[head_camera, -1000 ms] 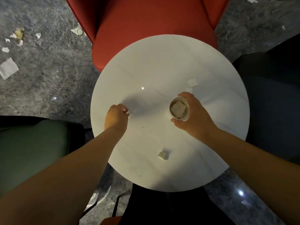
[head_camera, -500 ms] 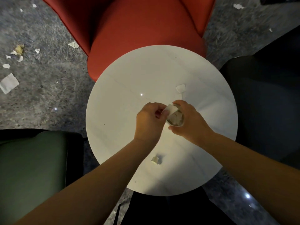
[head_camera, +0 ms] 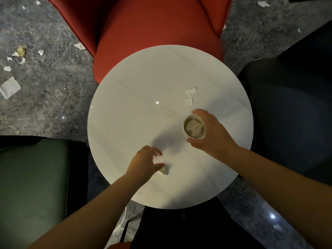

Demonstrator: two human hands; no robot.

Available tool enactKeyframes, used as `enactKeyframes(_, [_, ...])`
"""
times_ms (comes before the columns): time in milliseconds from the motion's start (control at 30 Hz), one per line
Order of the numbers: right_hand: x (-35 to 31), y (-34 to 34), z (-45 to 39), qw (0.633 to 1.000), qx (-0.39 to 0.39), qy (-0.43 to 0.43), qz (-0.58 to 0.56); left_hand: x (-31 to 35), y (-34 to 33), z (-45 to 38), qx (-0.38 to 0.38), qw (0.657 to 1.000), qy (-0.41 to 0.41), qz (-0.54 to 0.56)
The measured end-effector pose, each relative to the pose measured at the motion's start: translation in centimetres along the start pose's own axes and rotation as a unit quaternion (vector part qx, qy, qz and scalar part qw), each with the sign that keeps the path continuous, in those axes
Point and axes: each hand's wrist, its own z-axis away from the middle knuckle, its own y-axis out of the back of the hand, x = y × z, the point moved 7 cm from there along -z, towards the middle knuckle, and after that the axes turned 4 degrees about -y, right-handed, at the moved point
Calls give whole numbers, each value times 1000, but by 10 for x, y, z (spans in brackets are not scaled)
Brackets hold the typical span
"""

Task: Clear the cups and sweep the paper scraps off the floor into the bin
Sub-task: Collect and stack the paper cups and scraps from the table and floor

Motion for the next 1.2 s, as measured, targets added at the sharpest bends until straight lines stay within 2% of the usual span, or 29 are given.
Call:
enactKeyframes(167, [11,-4,4,1000,-19,1,18,-3,-30,14,4,999,28,-44])
enactKeyframes(367, [15,-2,13,999,-29,7,13,-9,-41,13,17,997,76,4])
enactKeyframes(500, [17,0,16,999,-39,10,14,8,-19,11,110,985,94,94])
enactKeyframes(634, [20,6,16,999,-37,11,11,60,19,9,231,950,54,203])
enactKeyframes(700, [22,10,16,999,-34,6,11,94,34,9,263,931,22,254])
enactKeyframes(867, [23,22,16,1000,-19,3,-20,150,35,-4,229,926,-31,300])
enactKeyframes(1000, [33,35,13,1000,-5,-8,-4,129,41,-24,279,911,18,304])
enactKeyframes(1100, [42,46,12,1000,-2,-21,-14,106,43,-46,270,927,62,253])
enactKeyframes(1200, [48,57,9,999,4,-31,-29,98,45,-72,242,950,62,186])
